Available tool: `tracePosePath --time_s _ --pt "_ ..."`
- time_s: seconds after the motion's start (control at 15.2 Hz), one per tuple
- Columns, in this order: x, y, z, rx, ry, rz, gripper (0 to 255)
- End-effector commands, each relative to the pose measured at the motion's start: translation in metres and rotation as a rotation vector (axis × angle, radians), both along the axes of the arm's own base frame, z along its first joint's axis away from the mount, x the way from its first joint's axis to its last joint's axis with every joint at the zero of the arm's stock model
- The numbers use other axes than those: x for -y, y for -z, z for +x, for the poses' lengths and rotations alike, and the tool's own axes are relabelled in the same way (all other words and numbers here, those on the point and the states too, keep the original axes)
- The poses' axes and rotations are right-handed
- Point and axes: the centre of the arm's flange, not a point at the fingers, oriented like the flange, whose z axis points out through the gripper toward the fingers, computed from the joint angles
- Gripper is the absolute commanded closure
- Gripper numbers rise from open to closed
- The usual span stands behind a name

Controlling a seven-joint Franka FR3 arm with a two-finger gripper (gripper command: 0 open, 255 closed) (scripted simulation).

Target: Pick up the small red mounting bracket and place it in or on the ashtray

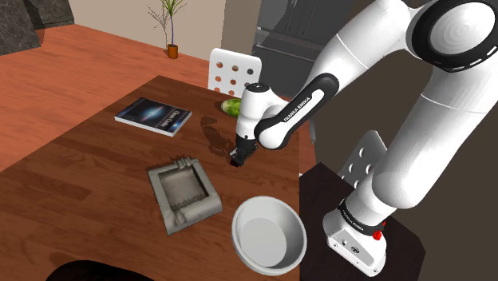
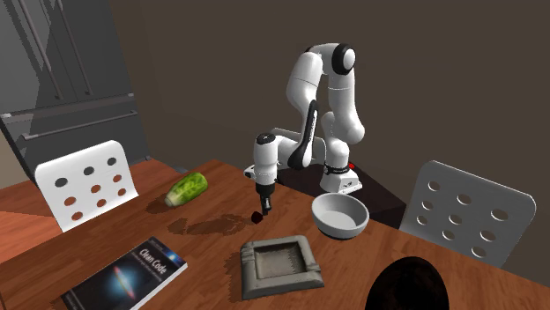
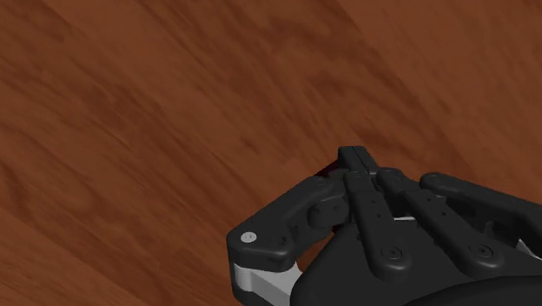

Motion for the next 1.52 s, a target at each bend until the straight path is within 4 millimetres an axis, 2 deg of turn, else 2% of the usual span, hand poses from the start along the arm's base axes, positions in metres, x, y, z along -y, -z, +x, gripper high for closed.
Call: tracePosePath --time_s 0.0,0.07,0.13,0.33,0.4,0.86,1.39,1.45 --pt "0.0 0.0 0.0 0.0 0.0 0.0 255" --pt "0.0 0.0 0.0 0.0 0.0 0.0 255" --pt "0.0 0.0 0.0 0.0 0.0 0.0 0" --pt "-0.018 -0.02 0.028 0.02 -0.131 -0.098 0" --pt "-0.019 -0.021 0.029 0.021 -0.135 -0.101 0" --pt "-0.013 0.019 0.031 0.021 -0.135 -0.101 0" --pt "-0.013 0.019 0.031 0.021 -0.135 -0.102 0" --pt "-0.013 0.019 0.031 0.021 -0.135 -0.102 255"
